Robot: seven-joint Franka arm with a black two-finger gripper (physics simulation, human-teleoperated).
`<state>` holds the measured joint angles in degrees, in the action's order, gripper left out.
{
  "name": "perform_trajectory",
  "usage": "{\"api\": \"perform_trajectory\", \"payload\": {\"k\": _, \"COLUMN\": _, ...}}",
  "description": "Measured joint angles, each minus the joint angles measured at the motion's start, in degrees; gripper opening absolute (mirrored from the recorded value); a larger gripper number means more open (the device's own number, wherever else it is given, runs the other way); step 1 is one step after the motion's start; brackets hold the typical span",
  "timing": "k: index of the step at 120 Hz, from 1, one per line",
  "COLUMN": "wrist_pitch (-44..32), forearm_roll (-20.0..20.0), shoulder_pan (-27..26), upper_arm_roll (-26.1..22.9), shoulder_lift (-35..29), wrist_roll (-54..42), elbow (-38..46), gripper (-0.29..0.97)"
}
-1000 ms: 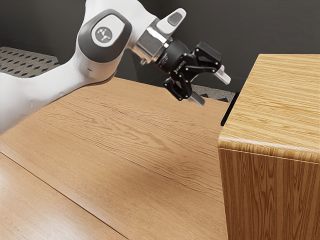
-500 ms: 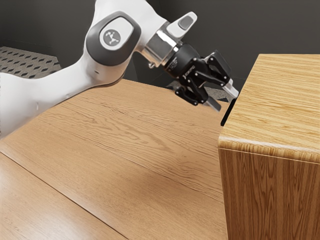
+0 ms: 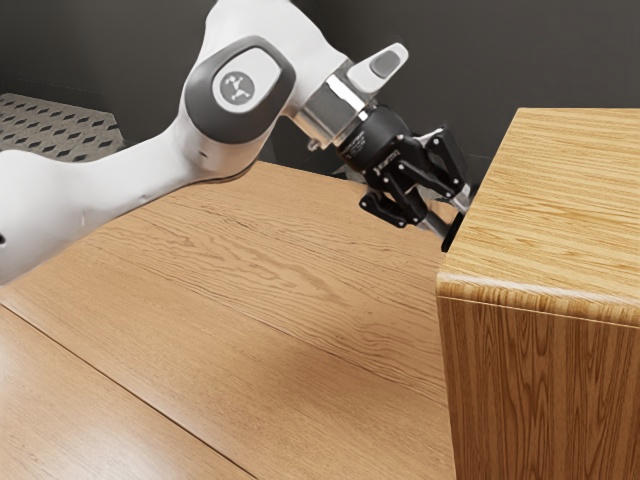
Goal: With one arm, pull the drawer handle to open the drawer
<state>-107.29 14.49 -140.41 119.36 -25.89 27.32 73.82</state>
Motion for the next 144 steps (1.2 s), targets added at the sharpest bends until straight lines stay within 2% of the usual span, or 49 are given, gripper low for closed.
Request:
{"api": "perform_trajectory", "payload": {"k": 38, "wrist_pitch": 1.6, "forearm_roll": -3.6, "shoulder_pan": 0.3, "upper_arm_roll": -0.1, "shoulder_lift": 0.1, "wrist_roll": 1.1, "elbow": -0.1, "gripper": 0.06}}
{"api": "perform_trajectory", "payload": {"k": 60, "wrist_pitch": 2.7, "forearm_roll": -4.2, "shoulder_pan": 1.9, "upper_arm_roll": -0.4, "shoulder_lift": 0.3, "wrist_roll": 1.4, "elbow": 0.1, "gripper": 0.02}}
{"api": "perform_trajectory", "payload": {"k": 91, "wrist_pitch": 5.0, "forearm_roll": -4.3, "shoulder_pan": 7.4, "upper_arm_roll": -3.8, "shoulder_lift": 1.0, "wrist_roll": 1.6, "elbow": 0.2, "gripper": -0.05}}
{"api": "perform_trajectory", "payload": {"k": 129, "wrist_pitch": 6.9, "forearm_roll": -4.6, "shoulder_pan": 11.6, "upper_arm_roll": -6.8, "shoulder_lift": 1.5, "wrist_roll": 1.9, "elbow": 0.9, "gripper": -0.05}}
{"api": "perform_trajectory", "payload": {"k": 144, "wrist_pitch": 7.5, "forearm_roll": -4.7, "shoulder_pan": 15.4, "upper_arm_roll": -9.9, "shoulder_lift": 1.8, "wrist_roll": 1.9, "elbow": 1.9, "gripper": -0.04}}
